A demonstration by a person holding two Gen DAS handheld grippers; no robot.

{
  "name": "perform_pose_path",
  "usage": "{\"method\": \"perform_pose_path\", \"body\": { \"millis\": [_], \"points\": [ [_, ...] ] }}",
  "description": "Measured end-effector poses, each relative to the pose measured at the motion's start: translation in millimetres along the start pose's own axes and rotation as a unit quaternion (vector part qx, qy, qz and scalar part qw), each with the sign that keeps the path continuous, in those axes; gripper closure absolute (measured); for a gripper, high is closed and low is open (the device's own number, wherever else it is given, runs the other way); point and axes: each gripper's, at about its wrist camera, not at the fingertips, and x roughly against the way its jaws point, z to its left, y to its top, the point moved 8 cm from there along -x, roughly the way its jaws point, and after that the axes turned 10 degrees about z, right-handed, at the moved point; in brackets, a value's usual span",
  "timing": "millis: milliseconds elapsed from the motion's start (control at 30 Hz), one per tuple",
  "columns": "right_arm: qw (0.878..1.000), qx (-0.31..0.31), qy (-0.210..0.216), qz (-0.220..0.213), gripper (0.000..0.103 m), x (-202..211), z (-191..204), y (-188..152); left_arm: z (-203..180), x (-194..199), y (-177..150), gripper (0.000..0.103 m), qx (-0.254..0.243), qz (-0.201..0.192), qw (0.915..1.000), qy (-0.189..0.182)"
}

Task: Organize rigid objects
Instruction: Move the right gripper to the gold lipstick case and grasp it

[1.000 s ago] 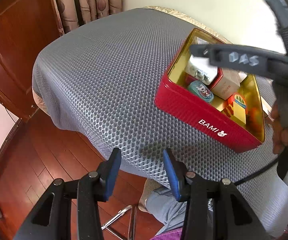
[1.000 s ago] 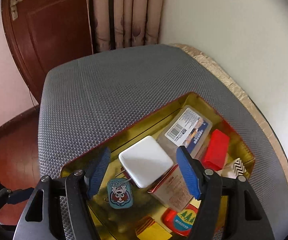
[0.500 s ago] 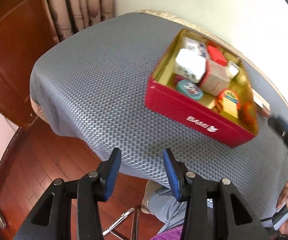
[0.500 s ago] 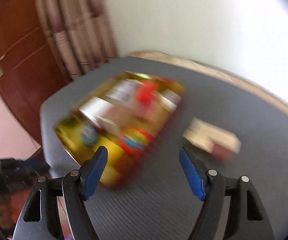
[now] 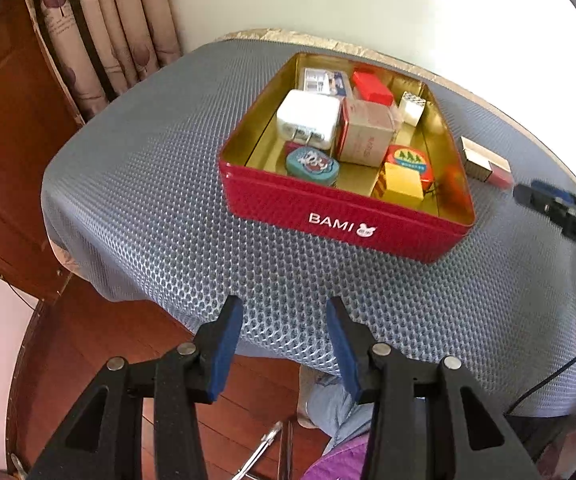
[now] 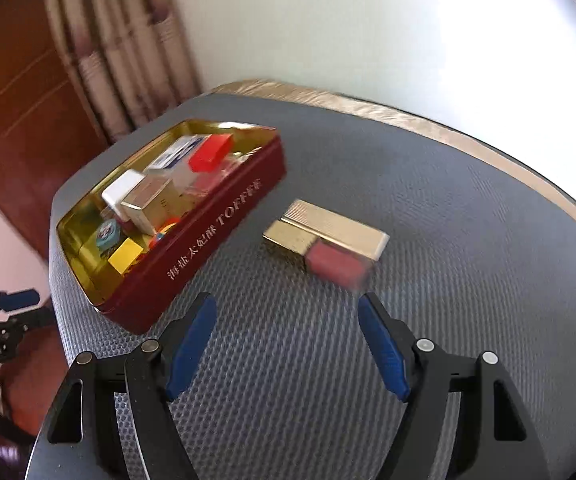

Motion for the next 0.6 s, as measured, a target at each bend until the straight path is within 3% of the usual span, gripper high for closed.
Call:
{"method": "perform_pose_path", "body": {
  "millis": [167,467,600],
  "points": [
    [0.999,0.017,0.024,0.013,0.032,-4,-4,17,0,-5,0,0.059,0.003,0.008,1.0,-0.001],
    [0.998,0.039,-0.003,0.046,0.032,-35,-15,21,-2,-11,-2,0.059,-0.005,0.022,0.9997,-0.002],
    [0.997,0.039,0.012,0.059,0.026,-39,-15,25,-3,-13,-1,0.059,-0.005,0.027,0.9996,-0.004]
  ]
}}
